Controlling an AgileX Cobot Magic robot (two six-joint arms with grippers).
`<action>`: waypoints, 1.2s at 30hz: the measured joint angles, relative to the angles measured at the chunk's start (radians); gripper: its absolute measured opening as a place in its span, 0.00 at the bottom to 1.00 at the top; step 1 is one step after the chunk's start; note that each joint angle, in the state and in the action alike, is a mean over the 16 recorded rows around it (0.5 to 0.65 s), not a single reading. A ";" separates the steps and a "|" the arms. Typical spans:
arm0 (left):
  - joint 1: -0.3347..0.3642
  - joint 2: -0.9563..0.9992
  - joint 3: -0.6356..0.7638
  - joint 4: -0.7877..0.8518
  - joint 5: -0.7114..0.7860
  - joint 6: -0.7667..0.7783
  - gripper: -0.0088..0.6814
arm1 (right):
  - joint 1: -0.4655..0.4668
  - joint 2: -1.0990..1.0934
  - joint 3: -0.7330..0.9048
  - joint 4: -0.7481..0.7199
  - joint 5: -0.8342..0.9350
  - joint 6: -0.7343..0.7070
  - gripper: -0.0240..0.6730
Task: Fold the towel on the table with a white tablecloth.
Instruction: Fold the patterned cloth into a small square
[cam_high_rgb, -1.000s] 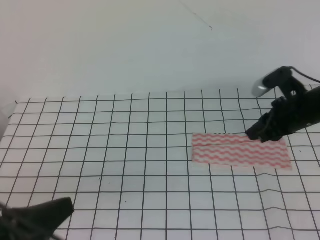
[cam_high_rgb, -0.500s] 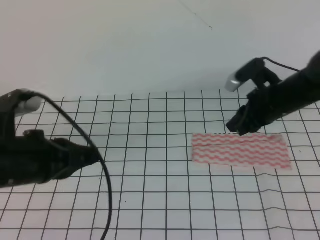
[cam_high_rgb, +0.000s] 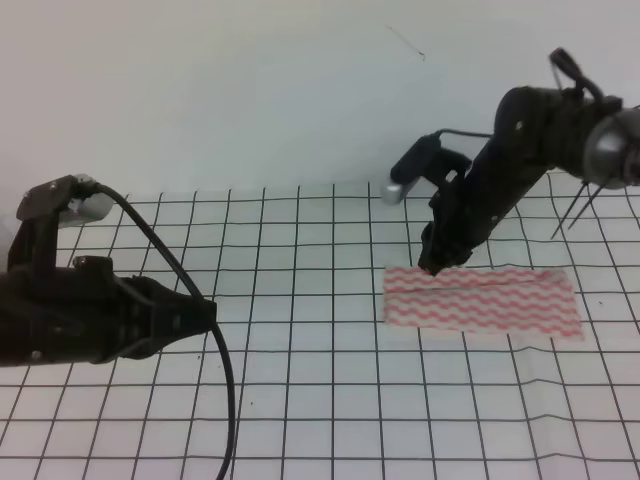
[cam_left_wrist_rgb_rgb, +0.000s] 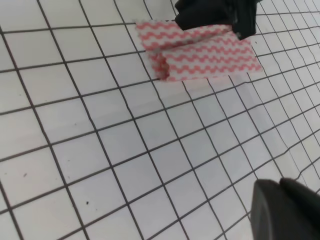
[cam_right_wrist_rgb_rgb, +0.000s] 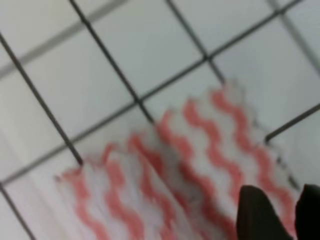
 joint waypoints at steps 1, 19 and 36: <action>0.000 0.000 0.000 0.000 0.004 0.003 0.01 | 0.002 0.015 -0.016 -0.014 0.019 0.003 0.30; 0.000 0.000 0.000 0.000 0.028 0.016 0.01 | 0.013 0.047 -0.078 0.014 0.237 -0.148 0.30; 0.000 0.000 0.000 0.000 0.028 0.028 0.01 | 0.013 0.071 -0.079 0.100 0.315 -0.255 0.30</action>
